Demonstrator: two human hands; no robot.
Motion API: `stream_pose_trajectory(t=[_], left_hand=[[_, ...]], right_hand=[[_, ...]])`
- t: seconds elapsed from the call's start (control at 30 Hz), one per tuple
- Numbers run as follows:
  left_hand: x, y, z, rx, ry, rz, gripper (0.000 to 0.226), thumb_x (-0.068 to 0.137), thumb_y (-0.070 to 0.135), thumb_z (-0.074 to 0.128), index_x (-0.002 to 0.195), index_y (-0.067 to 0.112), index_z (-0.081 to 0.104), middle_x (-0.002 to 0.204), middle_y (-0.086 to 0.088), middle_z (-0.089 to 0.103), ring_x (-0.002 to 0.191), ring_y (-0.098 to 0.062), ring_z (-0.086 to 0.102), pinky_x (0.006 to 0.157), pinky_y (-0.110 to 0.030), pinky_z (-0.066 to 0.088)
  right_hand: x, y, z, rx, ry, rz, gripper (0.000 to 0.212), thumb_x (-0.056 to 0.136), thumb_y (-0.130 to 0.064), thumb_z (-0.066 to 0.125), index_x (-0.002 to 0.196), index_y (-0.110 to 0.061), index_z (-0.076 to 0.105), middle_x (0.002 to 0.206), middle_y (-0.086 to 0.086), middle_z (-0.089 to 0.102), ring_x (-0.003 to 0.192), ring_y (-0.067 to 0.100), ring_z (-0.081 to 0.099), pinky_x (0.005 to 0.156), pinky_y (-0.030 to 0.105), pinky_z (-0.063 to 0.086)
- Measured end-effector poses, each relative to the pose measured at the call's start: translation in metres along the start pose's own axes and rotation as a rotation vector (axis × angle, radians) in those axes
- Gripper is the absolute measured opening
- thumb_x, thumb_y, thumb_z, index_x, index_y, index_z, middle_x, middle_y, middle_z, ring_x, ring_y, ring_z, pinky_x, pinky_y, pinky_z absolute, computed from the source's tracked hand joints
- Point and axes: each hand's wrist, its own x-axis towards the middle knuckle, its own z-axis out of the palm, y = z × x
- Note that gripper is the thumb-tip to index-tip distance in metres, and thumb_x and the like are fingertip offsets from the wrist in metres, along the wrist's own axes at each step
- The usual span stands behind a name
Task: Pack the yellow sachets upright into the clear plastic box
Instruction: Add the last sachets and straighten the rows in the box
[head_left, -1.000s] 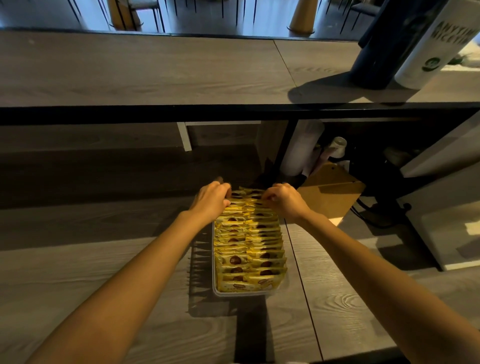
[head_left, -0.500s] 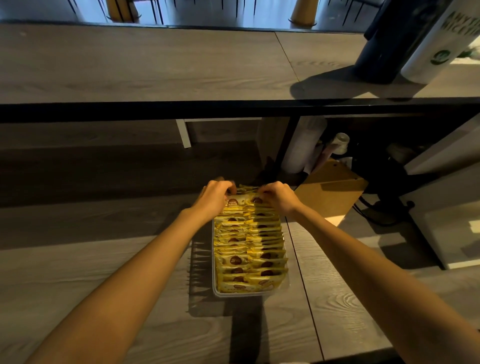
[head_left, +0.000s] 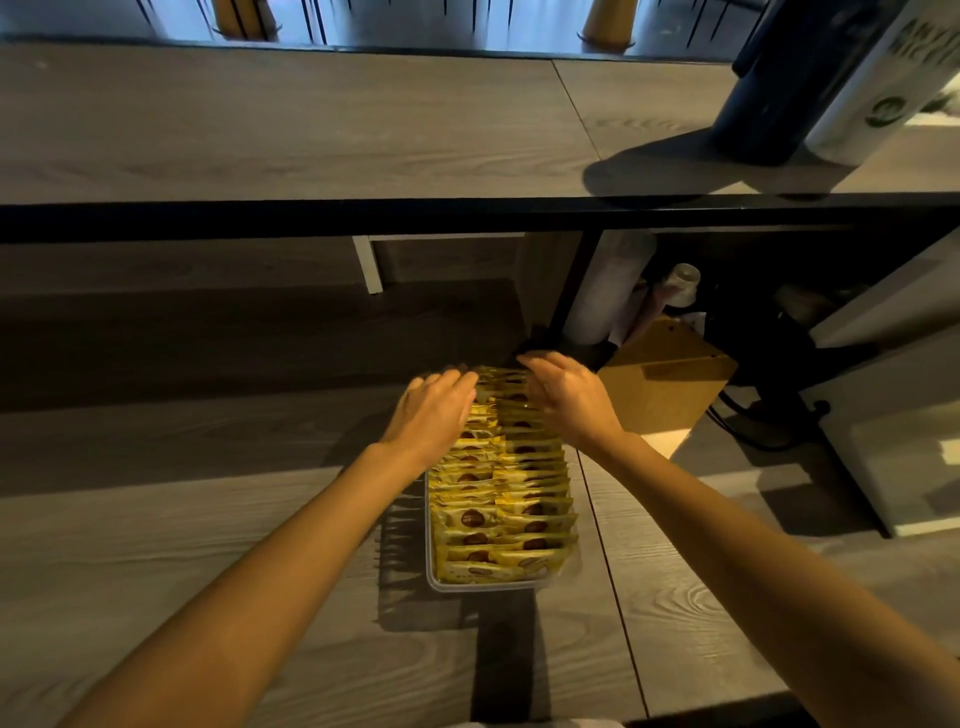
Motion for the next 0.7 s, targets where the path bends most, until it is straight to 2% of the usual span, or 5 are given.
stream_pose_trajectory(t=[0.2, 0.3, 0.47, 0.57, 0.7], left_hand=[[-0.005, -0.002, 0.019, -0.082, -0.277, -0.102, 0.052, 0.101, 0.035, 0.021, 0.149, 0.017, 0.011, 0.159, 0.002, -0.011, 0.147, -0.015, -0.005, 0.117, -0.046, 0.015], [-0.004, -0.001, 0.014, -0.076, -0.291, -0.11, 0.048, 0.101, 0.033, 0.022, 0.146, 0.016, 0.022, 0.16, -0.001, -0.002, 0.148, -0.018, 0.0, 0.116, -0.05, 0.012], [-0.03, 0.017, 0.002, -0.051, -0.141, -0.143, 0.052, 0.102, 0.021, 0.022, 0.15, 0.012, 0.003, 0.159, -0.005, -0.008, 0.147, -0.016, -0.01, 0.118, -0.042, -0.004], [-0.068, 0.039, 0.003, -0.069, -0.182, -0.167, 0.053, 0.102, 0.026, 0.016, 0.149, 0.014, -0.006, 0.156, -0.001, -0.018, 0.145, -0.014, -0.016, 0.12, -0.038, -0.007], [-0.108, 0.061, 0.019, -0.043, -0.265, -0.151, 0.055, 0.101, 0.036, 0.012, 0.143, 0.019, -0.019, 0.145, 0.005, -0.03, 0.14, -0.009, -0.023, 0.116, -0.036, -0.012]], right_hand=[[-0.005, 0.005, 0.021, 0.003, -0.396, 0.029, 0.053, 0.102, -0.035, 0.024, 0.15, -0.02, 0.011, 0.16, -0.004, -0.005, 0.148, 0.014, -0.006, 0.118, 0.046, 0.011], [-0.001, 0.005, 0.015, -0.026, -0.415, 0.023, 0.052, 0.102, -0.036, 0.024, 0.15, -0.021, 0.012, 0.16, -0.003, -0.005, 0.148, 0.014, -0.006, 0.118, 0.049, 0.003], [-0.032, 0.001, 0.005, 0.005, -0.178, 0.073, 0.049, 0.102, -0.029, 0.027, 0.149, -0.017, 0.018, 0.16, 0.001, 0.007, 0.149, 0.016, 0.0, 0.119, 0.04, -0.003], [-0.069, -0.005, 0.009, 0.001, -0.182, 0.104, 0.052, 0.102, -0.034, 0.023, 0.15, -0.019, 0.011, 0.161, 0.0, 0.003, 0.148, 0.014, -0.004, 0.118, 0.035, -0.009], [-0.115, -0.017, 0.024, 0.049, -0.178, 0.059, 0.089, 0.079, -0.067, -0.017, 0.15, -0.02, 0.007, 0.16, -0.001, 0.001, 0.141, 0.005, -0.014, 0.116, 0.034, -0.01]])
